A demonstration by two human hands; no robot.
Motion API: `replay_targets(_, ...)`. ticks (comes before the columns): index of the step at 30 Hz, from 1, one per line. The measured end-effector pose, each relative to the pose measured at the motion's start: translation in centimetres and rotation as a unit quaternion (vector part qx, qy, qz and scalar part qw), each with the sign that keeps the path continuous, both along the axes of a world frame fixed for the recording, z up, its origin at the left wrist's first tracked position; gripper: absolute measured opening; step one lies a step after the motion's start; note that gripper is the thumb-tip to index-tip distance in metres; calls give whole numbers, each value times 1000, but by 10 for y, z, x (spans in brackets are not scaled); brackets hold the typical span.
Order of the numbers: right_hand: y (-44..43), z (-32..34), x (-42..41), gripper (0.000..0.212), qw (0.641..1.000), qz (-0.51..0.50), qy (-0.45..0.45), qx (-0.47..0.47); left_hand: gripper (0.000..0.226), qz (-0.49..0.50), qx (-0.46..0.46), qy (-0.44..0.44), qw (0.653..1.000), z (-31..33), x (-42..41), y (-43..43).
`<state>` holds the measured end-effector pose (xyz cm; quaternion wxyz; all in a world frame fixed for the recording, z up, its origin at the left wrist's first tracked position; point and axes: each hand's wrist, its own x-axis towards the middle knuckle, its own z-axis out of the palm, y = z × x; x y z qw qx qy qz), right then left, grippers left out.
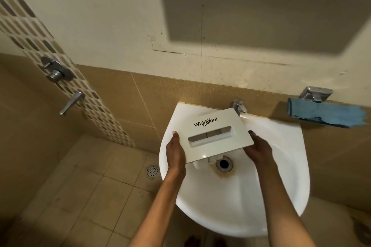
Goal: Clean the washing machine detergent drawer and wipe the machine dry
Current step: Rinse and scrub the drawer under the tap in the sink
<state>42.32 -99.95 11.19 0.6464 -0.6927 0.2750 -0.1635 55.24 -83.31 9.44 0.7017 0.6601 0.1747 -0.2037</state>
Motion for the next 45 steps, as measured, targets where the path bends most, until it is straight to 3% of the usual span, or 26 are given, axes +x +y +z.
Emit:
replay_targets(3,-28,9,21,25,996,-59,42,53,41,5,-30,4,1000,1,-3,-1)
replay_targets(5,-47,33,32,15,956,-123,-68,259,39,4,-46,16,999,3,-5,-3)
replay_targets(7,-48,55,49,13,904,-121,-155,380,40,-16,-63,18,998,6,-5,-7)
replay_targets(9,-38,66,71,13,891,-98,-141,420,41,-44,-70,17,996,7,-5,-14)
replay_targets(12,-9,66,92,26,911,-23,-85,404,41,-67,-72,26,995,8,-5,-25)
replay_targets(14,12,60,101,35,938,21,-19,346,44,-76,-65,31,995,8,-6,-32)
replay_targets(16,32,51,100,42,985,63,43,152,45,-86,-62,29,994,9,-7,-36)
replay_targets(19,53,39,87,46,987,101,61,-105,45,-82,-76,18,994,10,-3,-38)
replay_targets(22,70,27,74,44,942,185,113,-255,41,-75,-95,16,992,6,2,-38)
replay_targets(24,72,19,75,50,867,246,207,-381,41,-85,-115,25,989,4,3,-37)
replay_targets(26,62,13,85,59,808,207,282,-473,42,-79,-116,28,990,4,1,-38)
replay_targets(30,37,6,104,63,821,134,356,-426,42,-86,-103,33,990,8,-8,-38)
replay_targets(35,64,4,89,55,781,265,212,-525,39,-74,-125,27,989,12,1,-37)
replay_targets(39,55,5,71,80,773,282,169,-543,38,-82,-139,42,986,11,5,-35)
replay_targets(42,29,2,69,65,781,217,258,-526,36,-89,-131,46,986,14,6,-34)
replay_targets(45,25,6,81,64,792,191,335,-473,36,-95,-117,40,988,14,4,-34)
